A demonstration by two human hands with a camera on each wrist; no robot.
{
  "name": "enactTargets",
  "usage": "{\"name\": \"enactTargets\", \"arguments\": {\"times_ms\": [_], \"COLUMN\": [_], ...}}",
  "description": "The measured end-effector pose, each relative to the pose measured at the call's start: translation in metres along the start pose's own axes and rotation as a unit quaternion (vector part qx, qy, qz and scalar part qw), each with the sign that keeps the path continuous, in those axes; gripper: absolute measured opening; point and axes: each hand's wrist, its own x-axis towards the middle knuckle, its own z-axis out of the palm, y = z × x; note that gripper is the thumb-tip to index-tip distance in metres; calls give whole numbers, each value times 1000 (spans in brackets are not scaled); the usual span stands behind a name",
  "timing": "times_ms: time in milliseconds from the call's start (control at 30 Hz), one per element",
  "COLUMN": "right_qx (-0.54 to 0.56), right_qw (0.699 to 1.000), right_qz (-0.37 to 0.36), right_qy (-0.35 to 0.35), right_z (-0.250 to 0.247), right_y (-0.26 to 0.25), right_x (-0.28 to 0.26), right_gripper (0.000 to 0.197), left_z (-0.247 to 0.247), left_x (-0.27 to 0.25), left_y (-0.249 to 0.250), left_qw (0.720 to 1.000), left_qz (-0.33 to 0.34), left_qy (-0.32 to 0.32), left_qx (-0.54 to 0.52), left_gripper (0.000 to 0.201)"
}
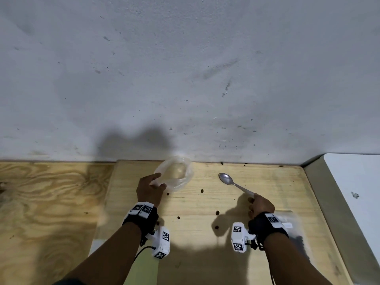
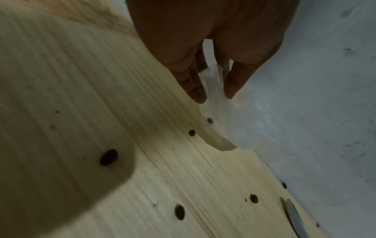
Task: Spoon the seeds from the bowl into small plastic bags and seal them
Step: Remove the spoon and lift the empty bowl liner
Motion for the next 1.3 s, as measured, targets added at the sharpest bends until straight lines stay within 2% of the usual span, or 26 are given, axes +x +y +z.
{"name": "enactTargets", "arguments": {"times_ms": [133, 200, 233, 267, 367, 467, 533, 633, 833, 900, 1100, 1300], "right_qx": [32, 32, 4, -39, -165, -266, -325, -382, -357, -334, -311, -353], "right_qw": [999, 999, 998, 994, 956, 906, 876, 864, 898, 911, 922, 898], "right_qz": [-17, -40, -64, -104, -240, -323, -348, -323, -256, -243, -230, -262], "right_qy": [-4, 9, 17, 23, -14, -64, -73, -56, -11, 5, 21, 29], "right_z": [-2, -1, 1, 3, 20, 50, 68, 91, 114, 118, 122, 118], "right_y": [4, 3, -1, -5, -23, -41, -53, -70, -81, -82, -83, -83], "right_x": [0, -4, -9, -14, -30, -35, -35, -29, -29, -29, -24, -35], "right_gripper": [25, 48, 55, 52, 24, 28, 33, 32, 5, 9, 10, 12], "left_z": [-3, -3, -3, -3, 0, 3, 3, 5, 7, 7, 6, 11], "left_x": [-5, -6, -6, -6, -3, 3, 7, 16, 29, 32, 36, 35], "left_y": [-3, -4, -4, -5, -5, -2, -2, -4, -9, -9, -9, -9], "left_qw": [1000, 1000, 1000, 1000, 1000, 1000, 1000, 1000, 999, 999, 999, 998], "left_qz": [4, 5, 4, 5, 13, 13, 10, 16, 29, 27, 33, 36], "left_qy": [10, 15, 16, 14, 3, -10, -14, -21, -26, -28, -36, -36], "left_qx": [-1, -11, -14, -14, -12, -4, 4, 7, -2, -6, -10, -28], "left_gripper": [39, 39, 39, 38, 39, 39, 38, 36, 34, 35, 35, 36]}}
